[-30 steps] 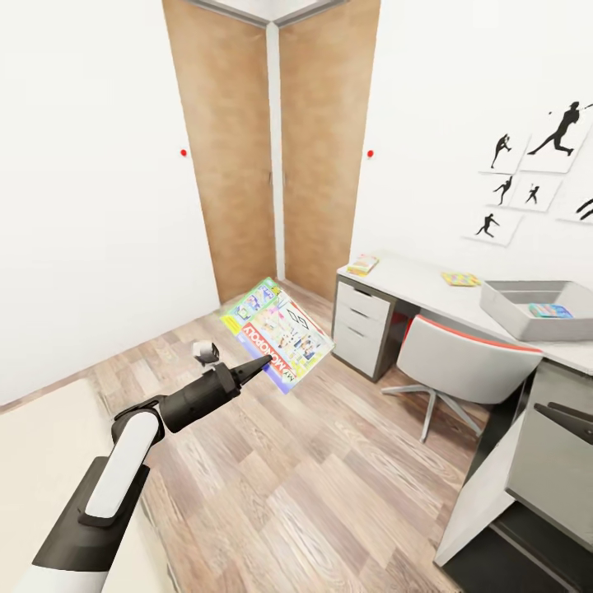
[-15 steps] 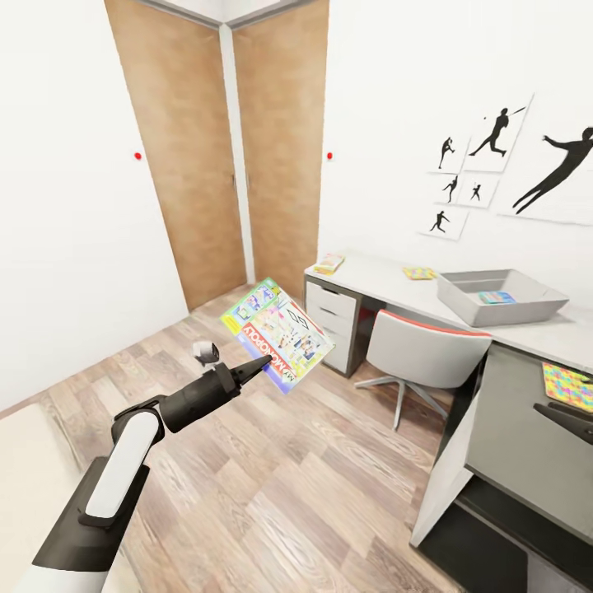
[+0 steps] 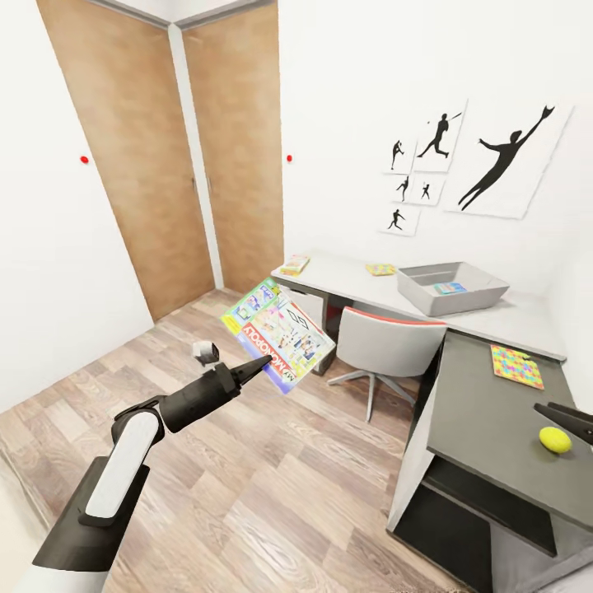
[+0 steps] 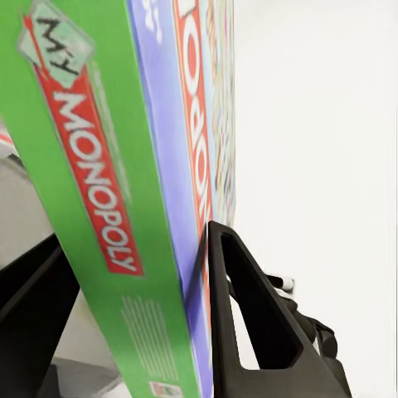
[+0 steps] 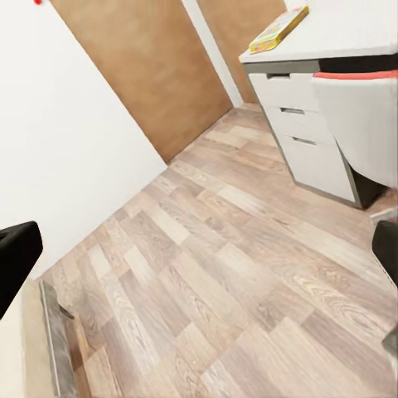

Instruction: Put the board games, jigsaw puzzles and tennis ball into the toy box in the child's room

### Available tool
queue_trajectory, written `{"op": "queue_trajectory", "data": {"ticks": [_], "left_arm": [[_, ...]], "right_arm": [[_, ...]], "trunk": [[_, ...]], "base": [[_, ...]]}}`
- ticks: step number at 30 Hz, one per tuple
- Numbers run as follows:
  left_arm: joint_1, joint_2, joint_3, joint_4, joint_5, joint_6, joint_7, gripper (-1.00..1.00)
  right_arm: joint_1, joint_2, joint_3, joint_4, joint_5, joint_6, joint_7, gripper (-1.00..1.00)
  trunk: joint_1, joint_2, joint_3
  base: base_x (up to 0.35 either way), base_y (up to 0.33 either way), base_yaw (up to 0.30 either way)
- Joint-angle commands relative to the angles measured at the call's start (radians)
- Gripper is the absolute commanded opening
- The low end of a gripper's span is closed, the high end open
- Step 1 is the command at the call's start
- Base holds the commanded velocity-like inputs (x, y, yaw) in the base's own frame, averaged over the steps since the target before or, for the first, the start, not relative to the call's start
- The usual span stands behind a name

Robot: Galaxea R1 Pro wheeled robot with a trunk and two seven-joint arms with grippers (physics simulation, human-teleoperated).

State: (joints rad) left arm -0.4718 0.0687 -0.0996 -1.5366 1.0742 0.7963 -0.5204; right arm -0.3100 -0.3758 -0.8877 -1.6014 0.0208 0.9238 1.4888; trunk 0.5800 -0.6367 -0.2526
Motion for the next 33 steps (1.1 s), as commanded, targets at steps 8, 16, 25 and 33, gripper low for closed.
{"op": "queue_trajectory", "data": {"ticks": [8, 16, 25, 33], "left_arm": [[-0.001, 0.001, 0.000, -0.001, 0.010, 0.006, 0.000, -1.00], [-0.001, 0.001, 0.000, -0.001, 0.010, 0.006, -0.001, -1.00], [-0.001, 0.001, 0.018, -0.001, 0.011, 0.006, -0.001, -1.00], [0.006, 0.000, 0.052, 0.004, 0.011, 0.006, -0.002, -1.00]], "right_arm": [[-0.001, 0.000, 0.000, 0.000, 0.002, 0.010, 0.005, 1.00], [-0.001, 0.000, 0.000, 0.000, 0.002, 0.010, 0.005, 1.00], [-0.001, 0.000, -0.002, 0.000, 0.003, 0.010, 0.008, 1.00], [0.000, 0.000, -0.002, -0.006, 0.003, 0.010, 0.011, 1.00]], "trunk": [[0.000, -0.001, 0.002], [0.000, -0.001, 0.006], [0.000, -0.001, 0.008], [0.000, -0.001, 0.008]], "base": [[0.000, 0.000, -0.274], [0.000, 0.000, -0.272], [0.000, 0.000, -0.150], [0.029, 0.000, -0.033]]}}
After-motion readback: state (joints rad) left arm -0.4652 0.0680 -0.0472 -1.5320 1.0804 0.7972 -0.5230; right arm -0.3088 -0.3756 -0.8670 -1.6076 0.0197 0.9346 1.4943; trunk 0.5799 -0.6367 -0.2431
